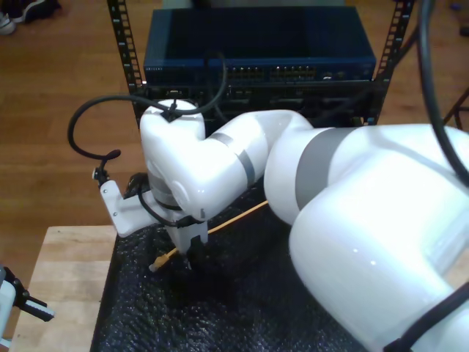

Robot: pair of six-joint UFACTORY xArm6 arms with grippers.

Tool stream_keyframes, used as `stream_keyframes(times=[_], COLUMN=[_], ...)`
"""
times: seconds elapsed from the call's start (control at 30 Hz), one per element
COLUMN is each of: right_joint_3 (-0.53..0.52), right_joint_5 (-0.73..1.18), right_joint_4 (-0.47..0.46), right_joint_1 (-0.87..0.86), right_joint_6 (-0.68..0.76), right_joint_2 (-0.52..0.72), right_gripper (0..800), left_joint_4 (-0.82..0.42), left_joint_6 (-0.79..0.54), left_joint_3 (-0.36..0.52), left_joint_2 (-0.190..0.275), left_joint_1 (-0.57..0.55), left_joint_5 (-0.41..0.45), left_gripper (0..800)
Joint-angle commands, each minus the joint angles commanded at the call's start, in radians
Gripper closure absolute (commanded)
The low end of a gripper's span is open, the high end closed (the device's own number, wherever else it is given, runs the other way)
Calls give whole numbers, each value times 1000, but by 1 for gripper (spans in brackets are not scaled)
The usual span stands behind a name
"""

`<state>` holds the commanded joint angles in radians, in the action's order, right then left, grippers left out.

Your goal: Grab the cable and plug it in

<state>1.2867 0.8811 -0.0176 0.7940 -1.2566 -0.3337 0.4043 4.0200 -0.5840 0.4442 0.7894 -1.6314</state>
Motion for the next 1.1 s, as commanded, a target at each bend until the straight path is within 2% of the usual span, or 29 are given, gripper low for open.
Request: stream_keyframes(times=[0.37,0.6,0.67,0.8,1.03,1.1], right_joint_3=[48,63,64,64,58,58], right_joint_5=[-11,-12,-12,-12,-12,-23], right_joint_4=[-2,-3,-3,-5,-6,-8], right_joint_1=[25,26,26,29,34,34], right_joint_6=[-3,-5,-3,-2,2,2], right_joint_2=[-75,-89,-89,-91,-91,-91], right_gripper=[244,307,354,363,455,458], left_joint_4=[0,0,0,0,0,2], left_joint_6=[0,0,0,0,0,0], left_joint_3=[-2,-2,-2,-2,-2,-2], left_joint_2=[-6,-6,-6,-6,-6,-6], left_joint_1=[-2,-2,-2,-2,-2,-2], left_joint_5=[-2,-2,-2,-2,-3,-3], left_gripper=[0,0,0,0,0,0])
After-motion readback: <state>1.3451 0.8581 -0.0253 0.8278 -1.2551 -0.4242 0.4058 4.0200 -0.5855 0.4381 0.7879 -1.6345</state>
